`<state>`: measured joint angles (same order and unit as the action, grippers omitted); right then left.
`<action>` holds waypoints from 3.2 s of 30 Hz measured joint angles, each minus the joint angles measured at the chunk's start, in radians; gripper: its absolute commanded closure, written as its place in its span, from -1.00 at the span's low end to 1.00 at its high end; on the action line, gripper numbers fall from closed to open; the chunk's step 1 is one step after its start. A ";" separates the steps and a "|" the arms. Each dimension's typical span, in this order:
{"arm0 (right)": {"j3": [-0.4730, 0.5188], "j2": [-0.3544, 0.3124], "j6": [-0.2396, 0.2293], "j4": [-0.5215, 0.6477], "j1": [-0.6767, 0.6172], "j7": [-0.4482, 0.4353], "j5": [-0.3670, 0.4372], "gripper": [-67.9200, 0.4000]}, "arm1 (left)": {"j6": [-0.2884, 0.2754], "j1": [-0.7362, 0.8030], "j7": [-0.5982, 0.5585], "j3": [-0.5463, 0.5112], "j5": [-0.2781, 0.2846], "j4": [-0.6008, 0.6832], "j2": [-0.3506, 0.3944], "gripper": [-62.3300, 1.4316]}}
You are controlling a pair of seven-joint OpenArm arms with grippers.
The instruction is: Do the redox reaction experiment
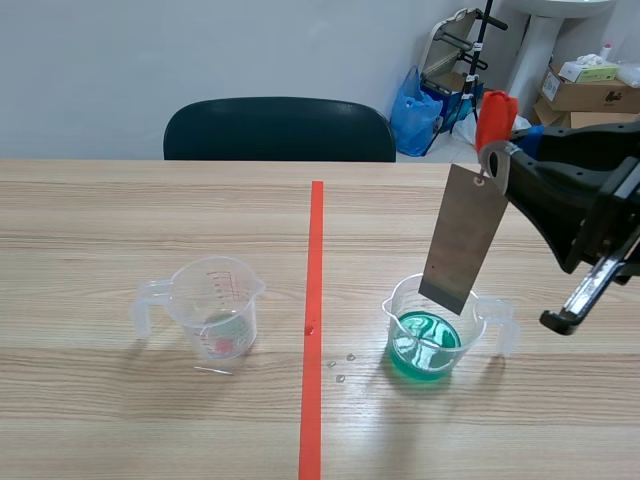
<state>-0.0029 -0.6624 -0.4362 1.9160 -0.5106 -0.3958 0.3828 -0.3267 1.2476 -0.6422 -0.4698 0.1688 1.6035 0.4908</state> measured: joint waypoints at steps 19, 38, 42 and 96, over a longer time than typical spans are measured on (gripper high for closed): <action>0.000 0.000 -0.002 0.000 0.000 0.000 0.000 0.95 | 0.000 0.068 -0.026 -0.009 -0.039 -0.002 -0.089 -1.00; 0.000 0.000 -0.002 0.000 0.000 0.000 0.000 0.95 | 0.000 0.068 -0.022 -0.009 -0.039 -0.002 -0.089 -1.00; 0.000 0.000 -0.002 0.000 0.000 0.000 0.000 0.95 | 0.000 0.068 -0.022 -0.009 -0.039 -0.002 -0.089 -1.00; 0.000 0.000 -0.002 0.000 0.000 0.000 0.000 0.95 | 0.000 0.068 -0.022 -0.009 -0.039 -0.002 -0.089 -1.00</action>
<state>-0.0029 -0.6624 -0.4385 1.9160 -0.5106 -0.3958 0.3828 -0.3264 1.3155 -0.6640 -0.4786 0.1303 1.6012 0.4019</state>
